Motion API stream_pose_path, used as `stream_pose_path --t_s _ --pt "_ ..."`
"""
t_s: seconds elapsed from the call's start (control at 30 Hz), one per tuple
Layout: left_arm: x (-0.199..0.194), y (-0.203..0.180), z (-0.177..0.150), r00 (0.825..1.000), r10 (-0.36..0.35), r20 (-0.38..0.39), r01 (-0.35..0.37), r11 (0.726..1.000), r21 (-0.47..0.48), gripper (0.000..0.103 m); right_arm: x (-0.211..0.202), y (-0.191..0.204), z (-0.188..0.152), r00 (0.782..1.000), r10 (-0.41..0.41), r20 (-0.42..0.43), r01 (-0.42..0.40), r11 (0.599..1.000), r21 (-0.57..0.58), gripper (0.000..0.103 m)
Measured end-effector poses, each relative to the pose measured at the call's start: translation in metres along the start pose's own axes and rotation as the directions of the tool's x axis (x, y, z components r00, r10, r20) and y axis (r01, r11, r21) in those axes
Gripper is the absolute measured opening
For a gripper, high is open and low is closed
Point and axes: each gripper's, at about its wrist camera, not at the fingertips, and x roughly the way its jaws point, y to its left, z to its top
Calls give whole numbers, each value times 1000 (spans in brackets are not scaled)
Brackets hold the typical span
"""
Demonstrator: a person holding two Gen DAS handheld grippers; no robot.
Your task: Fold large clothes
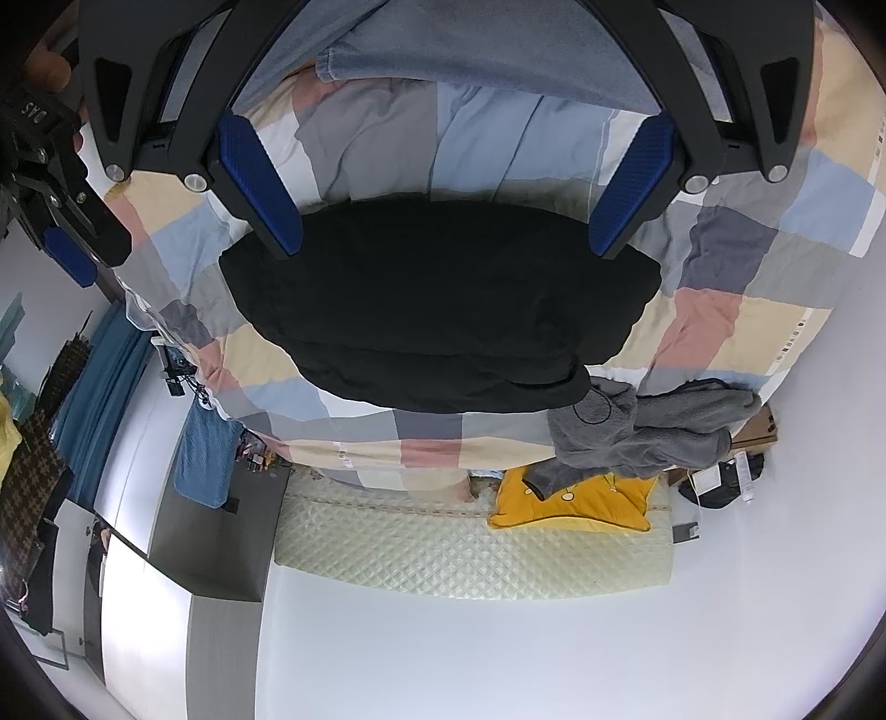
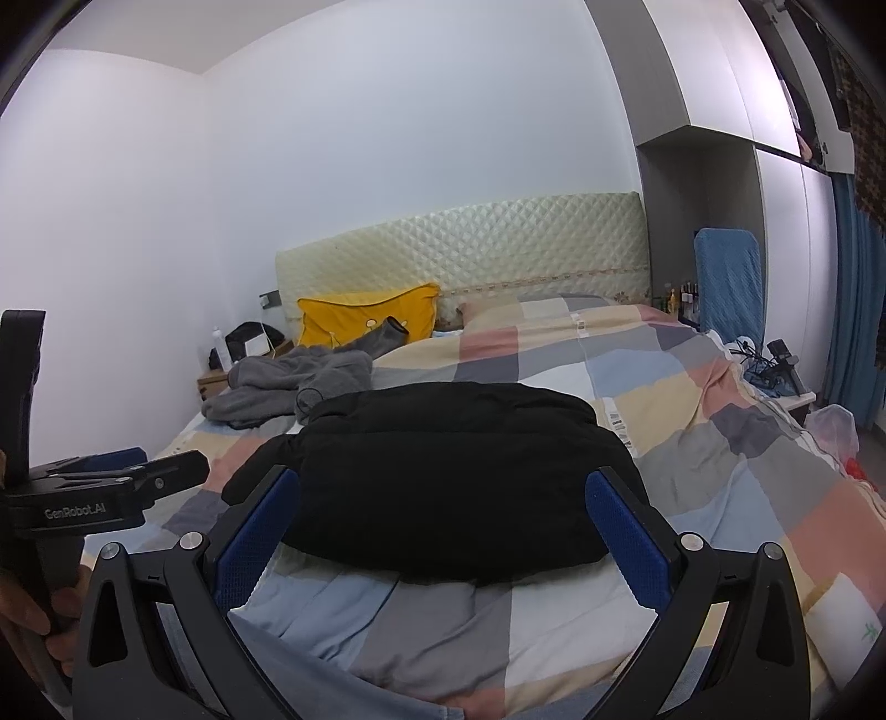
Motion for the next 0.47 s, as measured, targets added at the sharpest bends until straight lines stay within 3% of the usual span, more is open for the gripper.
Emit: stream_pose_path --t_s 0.47 --pt "0 -2 -3 1000 10 5 -10 1000 6 103 -3 1 1 1000 -4 2 4 1000 -1 103"
